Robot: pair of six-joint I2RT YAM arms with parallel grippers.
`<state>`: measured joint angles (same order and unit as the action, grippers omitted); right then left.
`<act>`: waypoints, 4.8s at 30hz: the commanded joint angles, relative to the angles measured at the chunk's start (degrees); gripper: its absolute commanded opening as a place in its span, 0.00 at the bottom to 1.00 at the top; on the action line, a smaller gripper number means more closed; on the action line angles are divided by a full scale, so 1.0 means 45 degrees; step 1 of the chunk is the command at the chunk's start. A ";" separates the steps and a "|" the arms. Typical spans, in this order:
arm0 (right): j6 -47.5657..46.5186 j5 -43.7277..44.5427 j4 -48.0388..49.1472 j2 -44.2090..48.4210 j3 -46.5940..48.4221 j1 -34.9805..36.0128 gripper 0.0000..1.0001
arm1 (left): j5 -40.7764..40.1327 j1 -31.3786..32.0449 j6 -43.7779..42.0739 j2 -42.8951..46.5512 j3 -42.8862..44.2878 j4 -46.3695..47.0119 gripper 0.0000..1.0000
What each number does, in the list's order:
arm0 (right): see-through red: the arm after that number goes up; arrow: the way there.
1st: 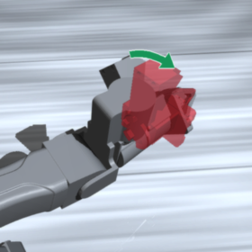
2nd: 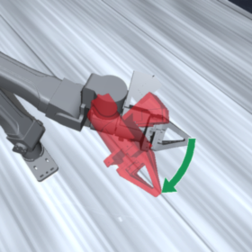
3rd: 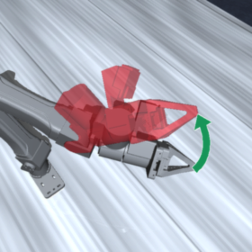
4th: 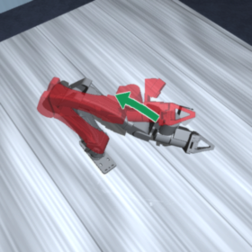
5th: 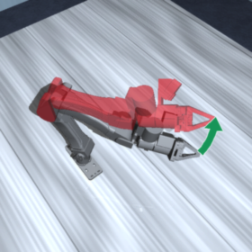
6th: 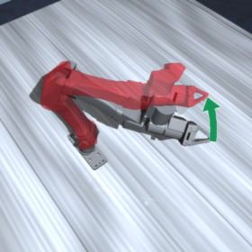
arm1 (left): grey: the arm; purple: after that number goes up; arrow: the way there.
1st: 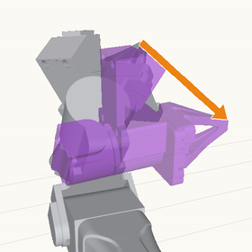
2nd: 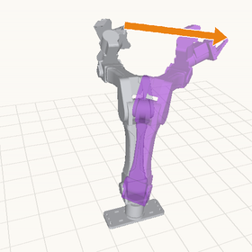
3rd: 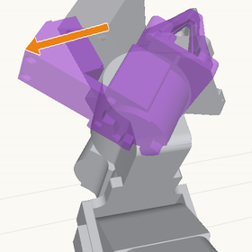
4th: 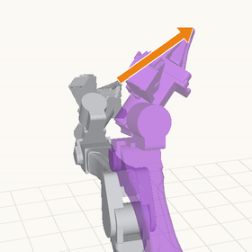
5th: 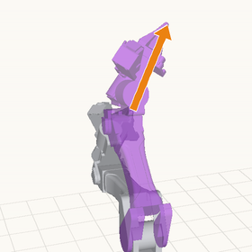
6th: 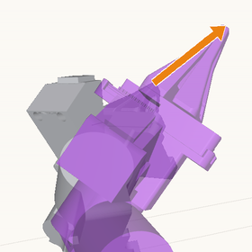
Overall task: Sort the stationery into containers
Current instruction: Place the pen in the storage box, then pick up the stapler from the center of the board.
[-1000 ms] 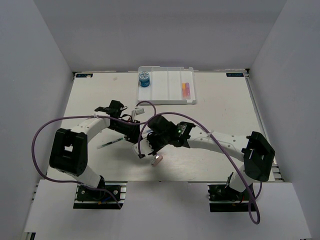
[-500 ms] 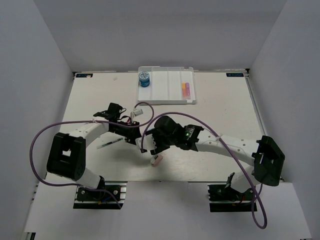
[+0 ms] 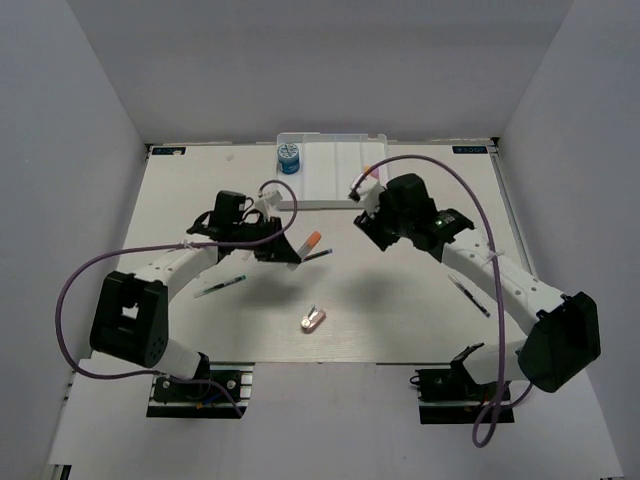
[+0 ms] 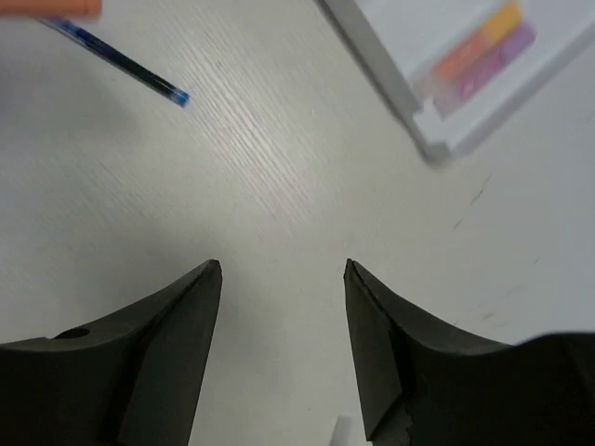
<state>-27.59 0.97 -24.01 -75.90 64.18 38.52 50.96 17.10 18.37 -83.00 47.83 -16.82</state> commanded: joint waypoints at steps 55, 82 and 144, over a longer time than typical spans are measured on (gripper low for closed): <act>0.4160 -0.6564 -0.2887 0.0363 -0.0806 -0.8385 0.56 | -1.5973 0.5828 0.1347 -1.4504 1.6870 0.7058 0.00; 0.4081 -0.6622 -0.2926 0.0362 -0.1099 -0.8404 0.56 | -1.5797 0.6063 0.2285 -1.4993 1.6616 0.6590 0.17; 0.2636 -0.6856 -0.4509 0.2804 -0.2193 -0.8327 0.54 | -0.6638 0.3680 -0.3263 -0.0673 0.2027 -0.6498 0.53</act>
<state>-15.62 -29.93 -44.05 -63.48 54.63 0.86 18.44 33.34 1.91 -85.08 56.38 -48.60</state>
